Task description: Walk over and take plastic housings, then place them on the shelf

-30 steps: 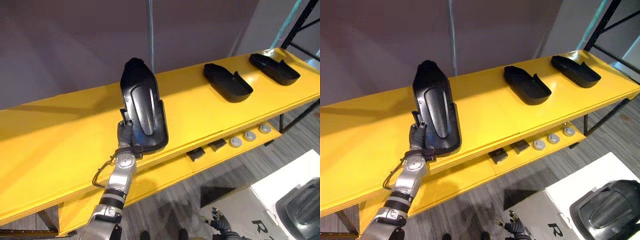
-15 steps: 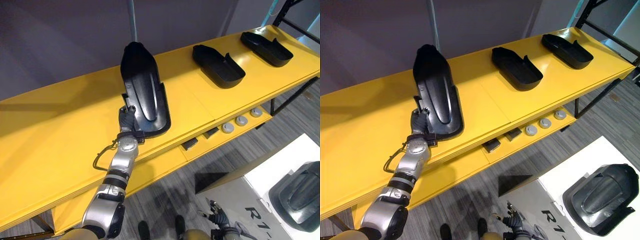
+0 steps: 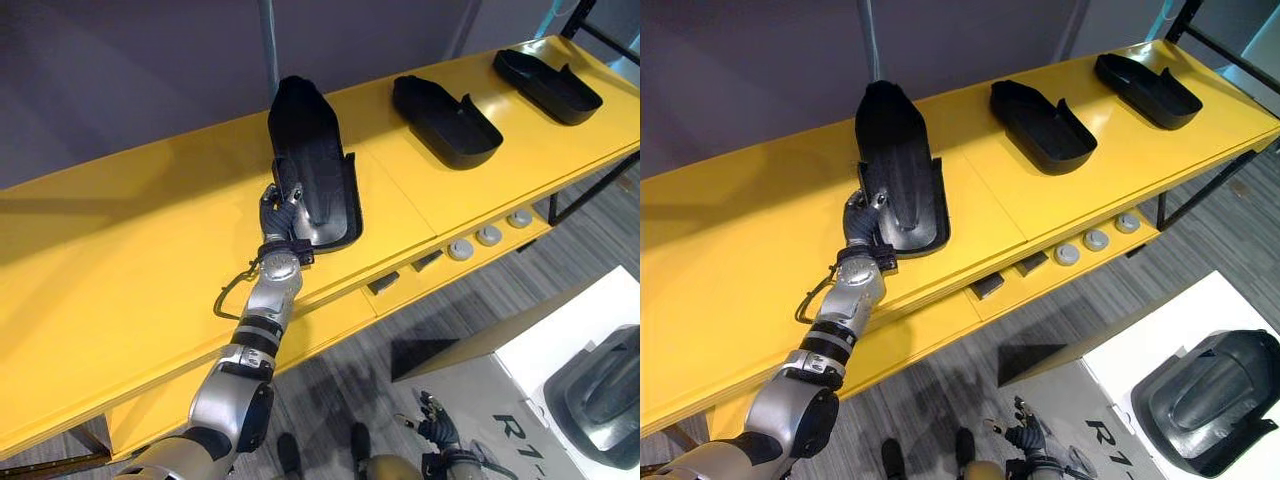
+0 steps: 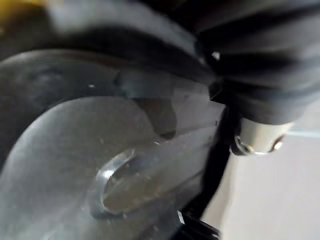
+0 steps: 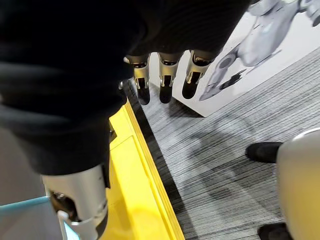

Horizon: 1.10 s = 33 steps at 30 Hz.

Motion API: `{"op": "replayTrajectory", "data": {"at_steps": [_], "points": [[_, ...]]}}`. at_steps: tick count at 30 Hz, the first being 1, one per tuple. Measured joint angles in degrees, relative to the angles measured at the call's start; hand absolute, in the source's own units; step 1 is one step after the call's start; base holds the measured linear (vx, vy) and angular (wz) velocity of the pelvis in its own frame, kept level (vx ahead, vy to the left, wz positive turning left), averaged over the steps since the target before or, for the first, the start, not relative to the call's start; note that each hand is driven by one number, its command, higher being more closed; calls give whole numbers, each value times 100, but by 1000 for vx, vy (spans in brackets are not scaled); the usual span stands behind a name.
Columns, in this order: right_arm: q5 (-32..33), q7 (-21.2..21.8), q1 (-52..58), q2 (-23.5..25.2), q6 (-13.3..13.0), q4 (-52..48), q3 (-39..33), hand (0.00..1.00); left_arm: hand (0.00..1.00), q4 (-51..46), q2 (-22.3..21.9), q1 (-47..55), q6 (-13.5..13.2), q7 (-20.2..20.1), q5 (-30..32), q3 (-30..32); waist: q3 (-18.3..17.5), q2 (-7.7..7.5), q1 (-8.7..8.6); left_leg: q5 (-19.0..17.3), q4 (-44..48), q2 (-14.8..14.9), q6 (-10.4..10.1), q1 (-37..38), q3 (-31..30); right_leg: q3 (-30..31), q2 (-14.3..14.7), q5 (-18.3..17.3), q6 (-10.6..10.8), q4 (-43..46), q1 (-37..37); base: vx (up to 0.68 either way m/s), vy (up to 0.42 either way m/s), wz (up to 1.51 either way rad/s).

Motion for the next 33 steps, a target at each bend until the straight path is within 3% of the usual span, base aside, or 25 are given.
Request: {"op": "replayTrajectory", "data": {"at_steps": [5, 8, 17, 27, 31, 32, 33], "points": [[3, -29, -16, -6, 0, 12, 2, 0, 0, -162, -212, 53, -25, 55, -468, -66, 0, 4, -2, 43, -1, -2, -1, 43, -120, -114, -6, 0, -2, 1, 93, -40, -4, 11], [4, -47, -66, -21, 0, 81, 2, 0, 0, -482, -268, 281, -177, 87, -691, -127, 2, 20, -6, 51, -2, -5, 6, 117, -140, -120, -6, 2, -5, 4, 165, -47, 2, 4], [-1, -59, -188, -62, 6, 455, -17, 0, 0, -1106, -159, 897, -184, 208, -661, -105, 17, 100, -40, 88, -24, -6, 25, 320, -196, -185, 3, 35, -40, -66, 423, -47, 1, 4], [-2, -59, -262, -68, 4, 580, -20, 0, 0, -2258, 41, 1293, -172, 310, 467, -24, 29, 129, -7, 113, -23, -8, 48, 307, -282, -261, 15, 164, -44, -288, 545, -37, 3, 4], [2, -52, -256, -71, 3, 708, -20, 0, 0, -2945, 107, 1524, -180, 261, 723, -321, 27, 132, 45, 119, -21, -15, 48, 318, -346, -293, 17, 183, -43, -361, 619, -17, 1, 8], [3, -45, -262, -81, 3, 725, -19, 0, 100, -3089, 132, 1559, -181, 207, 824, -473, 26, 133, 69, 120, -21, -16, 48, 318, -351, -296, 17, 183, -44, -360, 622, -38, 2, 2], [3, -39, -264, -89, 3, 729, -19, 0, 100, -3257, 184, 1632, -188, 125, 927, -670, 24, 136, 74, 121, -22, -18, 50, 319, -355, -298, 16, 183, -43, -360, 623, -40, 3, 2]]}}
